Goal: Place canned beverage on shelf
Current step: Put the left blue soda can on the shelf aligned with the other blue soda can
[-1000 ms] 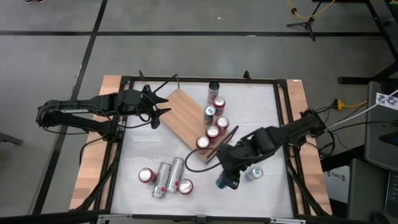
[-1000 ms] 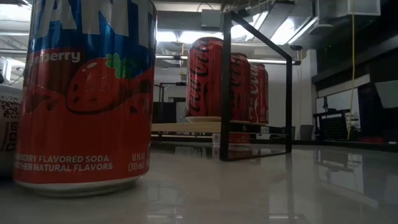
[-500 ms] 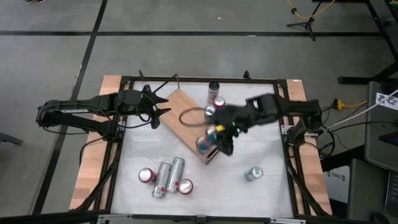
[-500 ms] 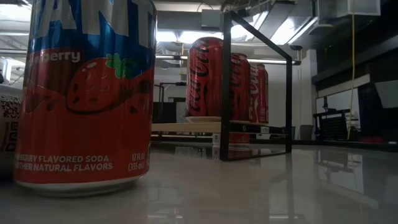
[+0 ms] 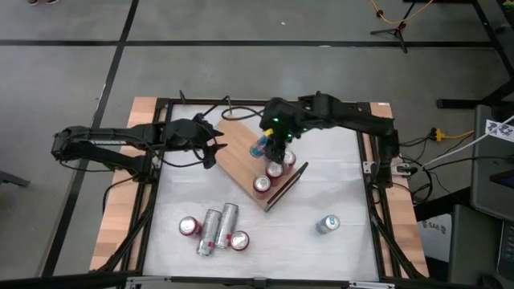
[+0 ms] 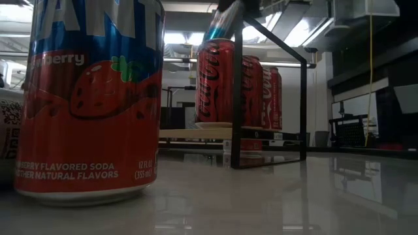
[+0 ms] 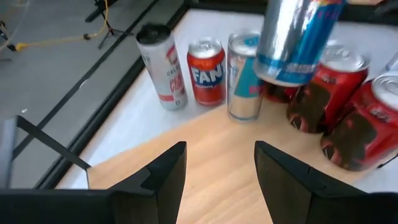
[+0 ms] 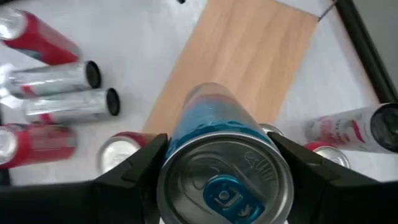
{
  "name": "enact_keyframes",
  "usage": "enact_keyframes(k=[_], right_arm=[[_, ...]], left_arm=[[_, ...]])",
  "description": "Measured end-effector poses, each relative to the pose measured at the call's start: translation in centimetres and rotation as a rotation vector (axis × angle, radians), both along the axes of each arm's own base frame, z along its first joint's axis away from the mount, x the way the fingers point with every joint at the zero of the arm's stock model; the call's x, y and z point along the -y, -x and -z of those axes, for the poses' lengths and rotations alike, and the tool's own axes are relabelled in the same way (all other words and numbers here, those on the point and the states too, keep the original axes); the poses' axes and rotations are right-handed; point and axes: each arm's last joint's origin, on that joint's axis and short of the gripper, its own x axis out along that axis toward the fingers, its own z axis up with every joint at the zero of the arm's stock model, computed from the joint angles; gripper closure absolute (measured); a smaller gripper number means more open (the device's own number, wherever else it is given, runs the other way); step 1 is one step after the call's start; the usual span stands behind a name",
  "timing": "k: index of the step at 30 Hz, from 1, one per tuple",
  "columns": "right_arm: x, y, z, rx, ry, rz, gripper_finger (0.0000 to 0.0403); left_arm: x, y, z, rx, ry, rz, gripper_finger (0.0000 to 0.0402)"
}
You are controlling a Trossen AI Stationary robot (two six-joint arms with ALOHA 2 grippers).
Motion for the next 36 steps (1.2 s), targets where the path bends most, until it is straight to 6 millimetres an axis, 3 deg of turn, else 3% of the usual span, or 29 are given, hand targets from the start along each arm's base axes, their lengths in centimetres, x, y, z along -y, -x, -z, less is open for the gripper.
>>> enact_keyframes(k=[15,24,36], right_arm=[[0.8,-3.3,5.0,-0.155,-0.014,-0.063,0.0176],[0.9,-3.5,5.3,-0.171,0.002,-0.058,0.0176],[1.0,-4.3,6.8,-0.214,0.012,-0.052,0.0176]], left_arm=[[-0.6,-4.7,4.2,-0.113,0.009,-0.004,0.0221],[-0.8,-6.7,6.5,-0.145,0.018,-0.006,0.0221],[-0.7,-7.0,7.4,-0.188,0.028,0.004,0.0221]])
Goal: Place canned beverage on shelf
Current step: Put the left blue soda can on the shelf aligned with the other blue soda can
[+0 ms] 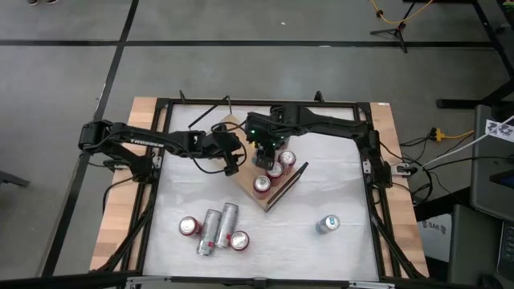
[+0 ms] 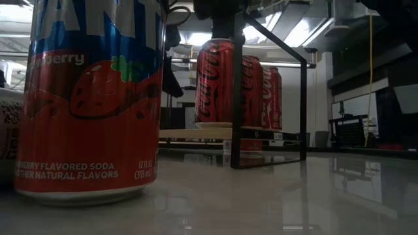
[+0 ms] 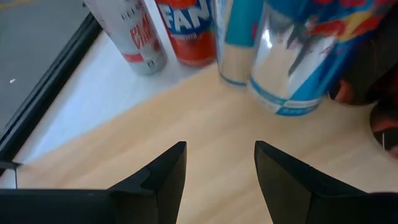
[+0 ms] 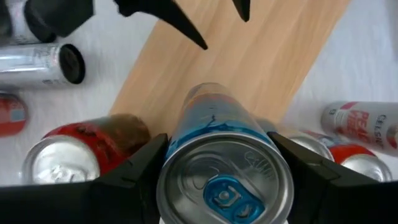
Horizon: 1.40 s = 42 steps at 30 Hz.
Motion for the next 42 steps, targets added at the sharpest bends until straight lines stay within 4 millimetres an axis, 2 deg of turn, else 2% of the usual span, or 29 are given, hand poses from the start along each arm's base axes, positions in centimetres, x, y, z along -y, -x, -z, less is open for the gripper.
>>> enact_keyframes(k=[8,22,33,42], right_arm=[[0.1,-0.4,1.1,-0.048,-0.002,0.001,0.0176],[0.1,-0.6,1.4,-0.051,-0.002,0.001,0.0176],[0.1,-1.1,2.3,-0.069,0.011,-0.053,0.0176],[0.1,-1.5,3.3,-0.104,0.017,-0.097,0.0176]], left_arm=[[1.4,0.9,0.9,-0.14,0.011,0.044,0.0221],[3.5,2.3,1.8,-0.33,0.008,0.12,0.0221],[5.6,2.4,1.8,-0.339,-0.005,0.202,0.0221],[6.4,2.5,1.8,-0.339,-0.01,0.232,0.0221]])
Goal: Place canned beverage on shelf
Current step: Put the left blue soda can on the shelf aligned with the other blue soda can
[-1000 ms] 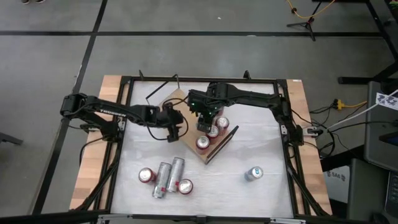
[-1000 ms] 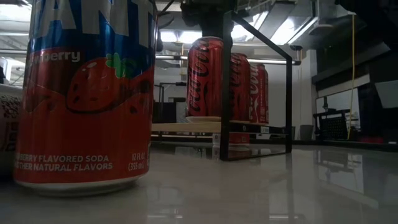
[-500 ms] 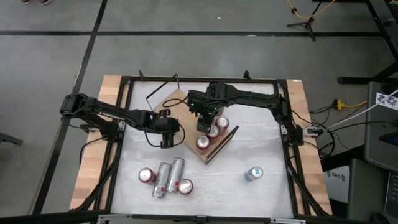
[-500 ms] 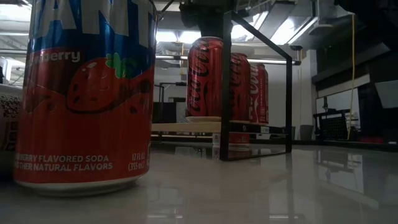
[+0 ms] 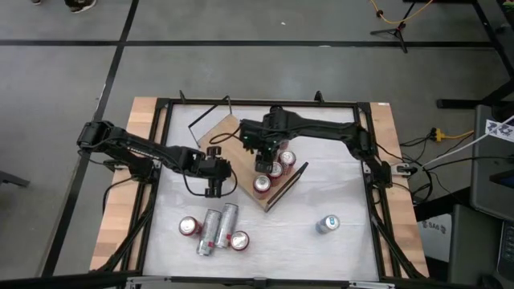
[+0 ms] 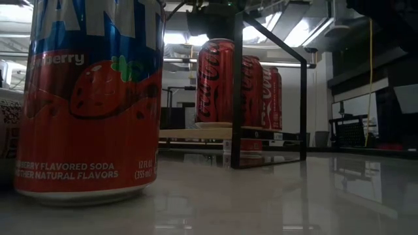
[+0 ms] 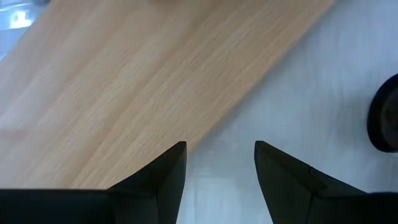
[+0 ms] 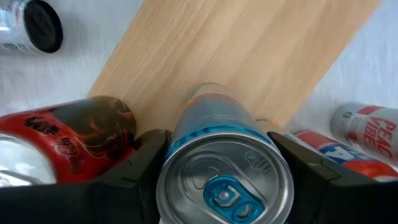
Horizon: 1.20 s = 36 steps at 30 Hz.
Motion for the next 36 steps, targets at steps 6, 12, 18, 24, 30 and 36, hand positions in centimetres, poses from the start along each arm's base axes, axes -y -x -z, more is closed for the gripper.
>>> enact_keyframes(k=[6,12,18,24,30,36], right_arm=[[0.02,-0.3,0.59,-0.012,-0.005,-0.006,0.0176],[0.05,-0.29,0.57,-0.01,-0.004,-0.008,0.0175],[0.05,-0.31,0.57,-0.009,-0.004,-0.008,0.0153],[0.05,-0.32,0.51,-0.004,-0.004,-0.009,0.013],[0.04,-0.35,0.5,-0.001,-0.003,-0.009,0.0126],[0.05,-0.45,0.48,0.009,-0.002,-0.009,0.0126]], left_arm=[[0.34,0.02,-0.01,0.002,0.002,0.014,0.0221],[0.33,0.01,-0.02,0.003,0.003,0.013,0.0221],[0.33,0.0,-0.02,0.004,0.004,0.014,0.0221],[0.33,0.0,-0.02,0.004,0.005,0.014,0.0221],[0.33,0.0,-0.02,0.004,0.005,0.014,0.0221],[0.33,0.0,-0.02,0.004,0.005,0.014,0.0221]])
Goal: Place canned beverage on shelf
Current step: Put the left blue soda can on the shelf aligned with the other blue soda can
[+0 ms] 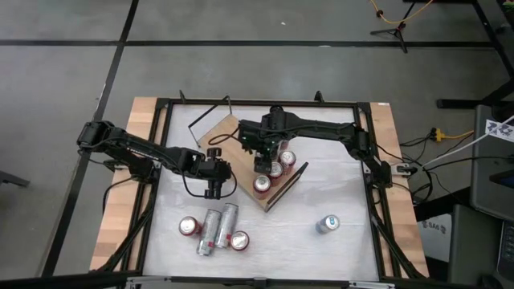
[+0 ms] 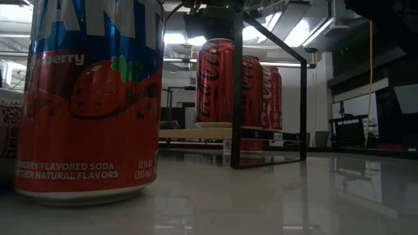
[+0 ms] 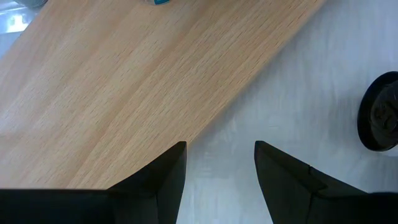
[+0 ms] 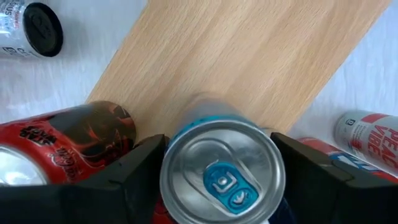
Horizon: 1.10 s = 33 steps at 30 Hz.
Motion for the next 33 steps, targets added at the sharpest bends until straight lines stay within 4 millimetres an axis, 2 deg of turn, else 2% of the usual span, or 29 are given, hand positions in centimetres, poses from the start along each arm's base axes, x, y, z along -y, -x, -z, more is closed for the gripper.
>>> enact_keyframes(k=[5,12,21,27,33], right_arm=[[0.0,-0.1,-0.6,0.026,0.002,0.0,0.0125],[0.0,0.3,-3.4,0.095,0.023,-0.009,0.0125],[0.9,3.6,-7.0,0.092,0.199,0.027,0.0125],[3.3,6.0,-9.0,0.092,0.272,0.109,0.0125],[7.0,7.3,-9.1,0.032,0.335,0.22,0.0125]], left_arm=[[0.0,0.0,0.0,0.0,0.0,0.0,0.0221],[0.0,0.0,0.0,0.0,0.0,0.0,0.0221],[0.0,-0.1,0.0,0.007,0.001,-0.001,0.0221],[0.0,-0.1,-0.1,0.013,0.003,-0.004,0.0221],[0.0,-0.1,-0.1,0.014,0.002,-0.003,0.0221]])
